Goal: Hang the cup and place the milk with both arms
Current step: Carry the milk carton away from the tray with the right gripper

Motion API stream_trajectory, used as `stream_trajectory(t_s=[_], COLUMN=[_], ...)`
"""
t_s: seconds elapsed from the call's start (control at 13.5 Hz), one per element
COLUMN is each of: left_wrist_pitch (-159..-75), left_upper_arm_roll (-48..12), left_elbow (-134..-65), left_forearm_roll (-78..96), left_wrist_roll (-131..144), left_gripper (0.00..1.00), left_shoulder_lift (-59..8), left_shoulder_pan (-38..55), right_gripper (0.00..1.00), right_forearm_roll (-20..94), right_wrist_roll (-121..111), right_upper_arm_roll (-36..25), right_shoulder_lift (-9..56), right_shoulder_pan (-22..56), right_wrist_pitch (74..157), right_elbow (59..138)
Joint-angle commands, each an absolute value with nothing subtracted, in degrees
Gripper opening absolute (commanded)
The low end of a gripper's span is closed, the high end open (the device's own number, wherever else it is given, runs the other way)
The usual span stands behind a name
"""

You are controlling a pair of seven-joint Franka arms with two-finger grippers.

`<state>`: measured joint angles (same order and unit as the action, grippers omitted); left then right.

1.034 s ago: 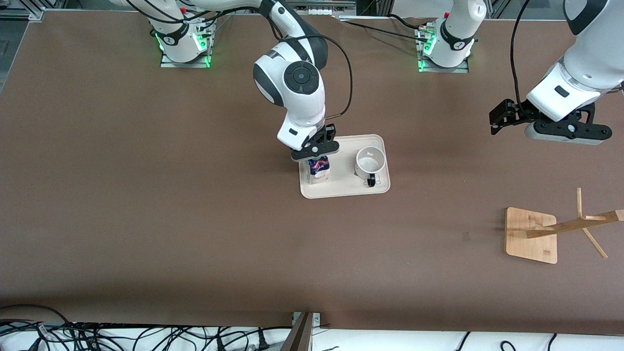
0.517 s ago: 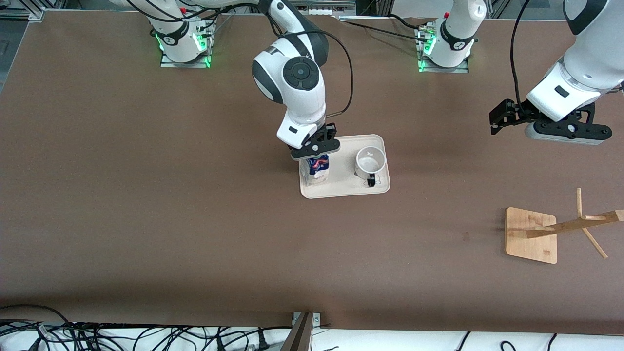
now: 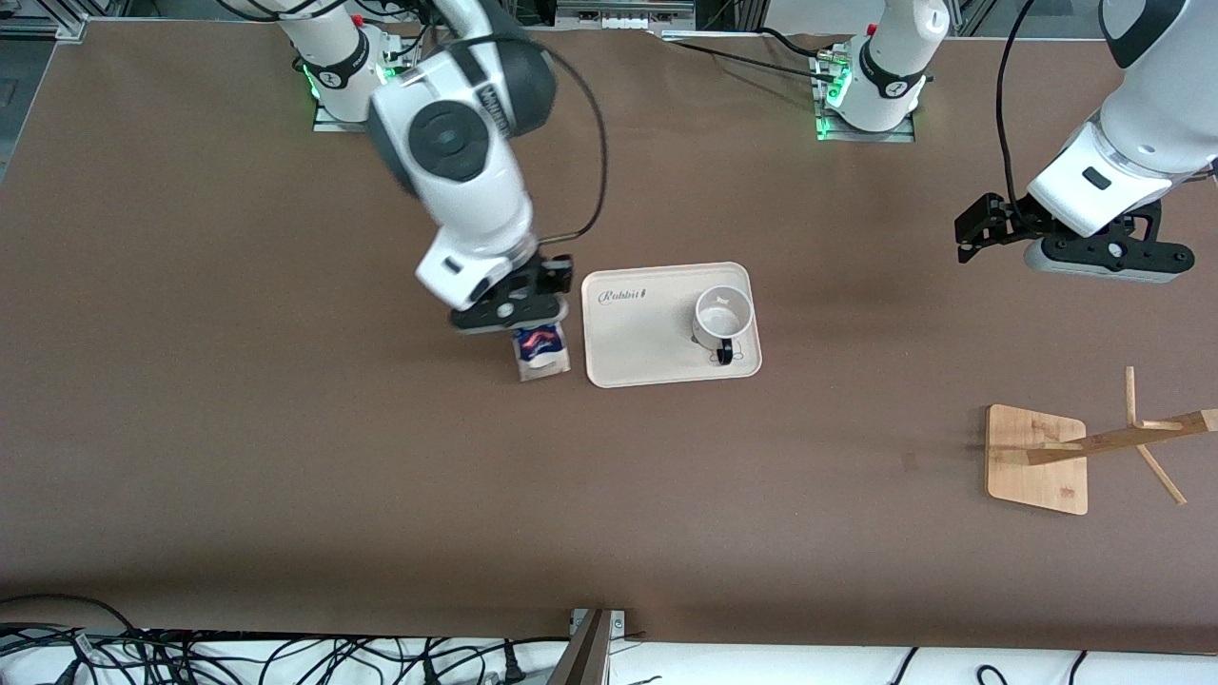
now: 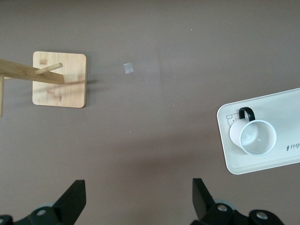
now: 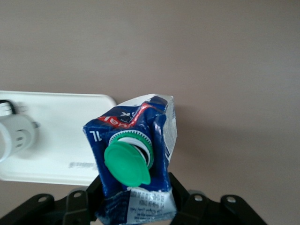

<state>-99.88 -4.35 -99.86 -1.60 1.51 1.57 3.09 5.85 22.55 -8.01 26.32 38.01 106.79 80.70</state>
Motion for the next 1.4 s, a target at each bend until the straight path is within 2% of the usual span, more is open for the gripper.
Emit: stream_trajectory(t_s=[0.0,0.22,0.37,0.52,0.74,0.96,1.33], left_wrist_pitch=[-98.44,-98.44,-98.35,-98.26,-98.26,-98.26,-98.09], left_upper_arm_roll=[-4.48,-4.4,-4.48,-4.48,-4.48,-4.48,-4.39], left_elbow=[-97.91,-97.91,-97.91,-97.91,-97.91,-98.0,-98.17], left_forearm_roll=[-2.81,-2.81,-2.81,-2.81,-2.81,-2.81,-2.55], left_wrist_roll=[0.88,0.97,0.97,0.97,0.97,0.97,1.23], left_gripper=[1.0,1.0,1.0,1.0,1.0,1.0,1.0], left_shoulder_lift=[0.7,0.7,0.7,0.7,0.7,0.62,0.62], left_shoulder_pan=[3.16,3.16,3.16,3.16,3.25,3.25,2.82], right_gripper=[0.54,0.54,0.55,0.54,0.55,0.55,0.55], right_forearm_roll=[7.21,12.28,12.83,12.66,12.66,12.66,9.34], right_wrist_roll=[15.05,-1.08,-8.41,-9.58,-9.49,-8.71,-3.97], right_upper_arm_roll=[-9.48,-15.36,-21.42,-23.98,-24.34,-24.52,-24.35], right_shoulder_lift=[22.42,17.77,15.66,12.06,7.75,7.03,7.91], right_shoulder_pan=[33.15,28.23,28.04,28.04,28.04,28.12,29.0], right_wrist_pitch=[106.52,108.1,112.12,115.91,120.74,124.27,125.16], right_elbow=[87.16,96.73,104.2,111.24,119.42,123.04,122.52])
